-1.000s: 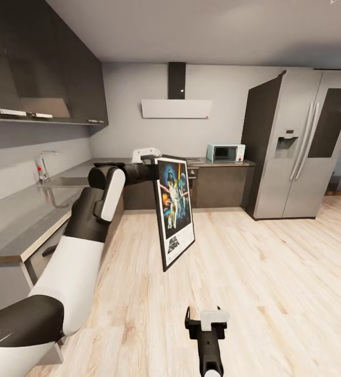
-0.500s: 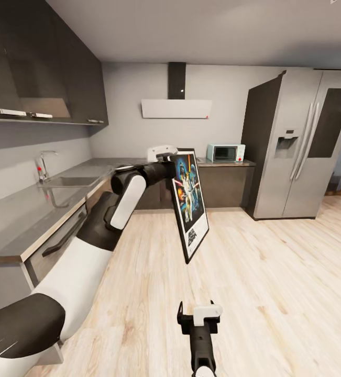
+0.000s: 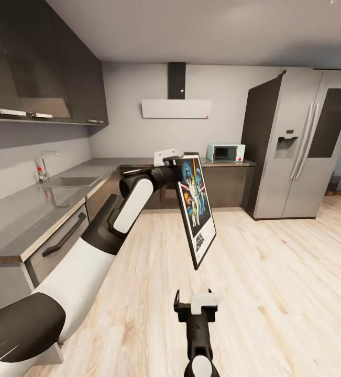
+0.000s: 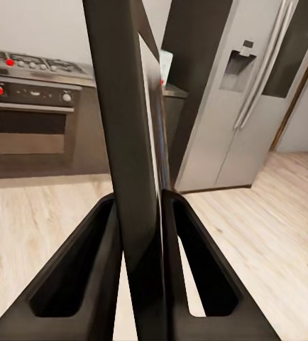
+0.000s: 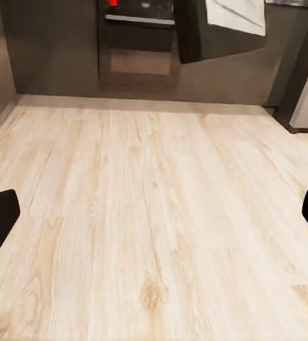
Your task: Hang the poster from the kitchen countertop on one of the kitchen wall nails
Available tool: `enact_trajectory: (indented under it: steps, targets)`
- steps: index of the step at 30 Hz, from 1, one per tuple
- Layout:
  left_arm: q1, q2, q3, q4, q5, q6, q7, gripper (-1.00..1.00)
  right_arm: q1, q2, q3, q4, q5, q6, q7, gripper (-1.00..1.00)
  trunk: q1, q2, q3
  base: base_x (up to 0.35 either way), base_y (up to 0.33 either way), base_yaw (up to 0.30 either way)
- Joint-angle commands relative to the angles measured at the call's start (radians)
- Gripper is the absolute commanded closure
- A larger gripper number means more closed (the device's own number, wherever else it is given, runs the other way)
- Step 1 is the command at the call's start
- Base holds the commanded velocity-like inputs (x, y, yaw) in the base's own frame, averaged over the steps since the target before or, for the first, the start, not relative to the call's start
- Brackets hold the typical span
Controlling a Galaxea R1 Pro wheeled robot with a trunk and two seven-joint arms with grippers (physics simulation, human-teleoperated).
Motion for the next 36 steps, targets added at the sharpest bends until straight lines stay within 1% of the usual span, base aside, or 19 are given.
enact_trajectory:
  steps: [1,3,6,7,9,10,11,13,16,20,24,27,31,32,36]
  targets:
    - [-0.001,0.000,-0.001,0.000,0.009,0.002,0.011,1.00,-0.001,0.000,0.004,-0.005,0.006,0.010,-0.016,-1.00,0.000,-0.001,-0.001,0.000,0.000,0.000]
    - [-0.001,0.000,-0.002,0.001,0.009,0.002,0.011,1.00,-0.001,-0.001,0.007,-0.012,0.006,0.012,-0.042,-1.00,0.000,-0.001,-0.001,0.000,0.000,0.000]
    - [0.000,0.000,-0.006,0.004,0.008,0.002,0.011,1.00,-0.001,-0.001,0.010,-0.017,0.006,0.013,-0.063,-1.00,0.000,-0.001,-0.001,0.000,0.000,0.000]
    - [0.001,0.000,-0.014,0.005,0.008,0.002,0.011,1.00,-0.001,-0.001,0.010,-0.019,0.006,0.013,-0.067,-1.00,0.000,-0.001,-0.001,0.000,0.000,0.000]
    - [0.001,0.000,-0.025,0.005,0.008,0.001,0.011,1.00,-0.001,-0.001,0.010,-0.024,0.006,0.014,-0.070,-1.00,0.000,-0.001,-0.001,0.000,0.000,0.000]
    - [0.001,0.000,-0.040,0.005,0.009,0.000,0.011,1.00,-0.001,-0.001,0.011,-0.036,0.006,0.015,-0.072,-1.00,0.000,-0.001,-0.001,0.000,0.000,0.000]
    - [0.001,0.000,-0.043,0.005,0.009,0.000,0.011,1.00,-0.001,-0.001,0.011,-0.040,0.006,0.015,-0.073,-1.00,0.000,-0.001,-0.001,0.000,0.000,0.000]
    - [0.001,0.000,-0.048,0.005,0.009,-0.001,0.011,1.00,-0.001,-0.001,0.011,-0.048,0.006,0.016,-0.074,-1.00,0.000,-0.001,-0.001,0.000,0.000,0.000]
    - [0.001,0.000,-0.054,0.006,0.008,-0.001,0.011,1.00,-0.001,-0.001,0.011,-0.061,0.006,0.045,-0.075,-1.00,0.000,-0.001,-0.001,0.000,0.000,0.000]
    - [0.002,0.000,-0.057,0.006,0.008,-0.002,0.011,1.00,-0.001,0.000,0.011,-0.080,0.006,0.063,-0.075,-1.00,0.000,-0.001,-0.001,0.000,0.000,0.000]
    - [0.002,0.000,-0.060,0.006,0.008,-0.003,0.011,1.00,-0.005,0.000,0.011,-0.088,0.006,0.069,-0.075,-1.00,0.000,-0.001,-0.001,0.000,0.000,0.000]
    - [0.003,0.000,-0.075,0.006,0.008,-0.004,0.011,1.00,-0.021,0.002,0.011,-0.092,0.006,0.072,-0.078,-1.00,0.000,-0.001,-0.001,0.000,0.000,0.000]
    - [0.003,0.000,-0.097,0.009,0.008,-0.053,0.011,1.00,-0.027,0.006,0.011,-0.093,0.006,0.074,-0.079,-1.00,0.000,-0.001,-0.001,0.000,0.000,0.000]
    - [0.003,0.000,-0.107,0.014,0.008,-0.066,0.011,1.00,-0.028,0.007,0.011,-0.093,0.006,0.074,-0.079,-1.00,0.000,-0.001,-0.001,0.000,0.000,0.000]
    - [0.003,0.000,-0.125,0.025,0.008,-0.082,0.011,1.00,-0.029,0.008,0.011,-0.093,0.006,0.075,-0.079,-1.00,0.000,-0.001,-0.001,0.000,0.000,0.000]
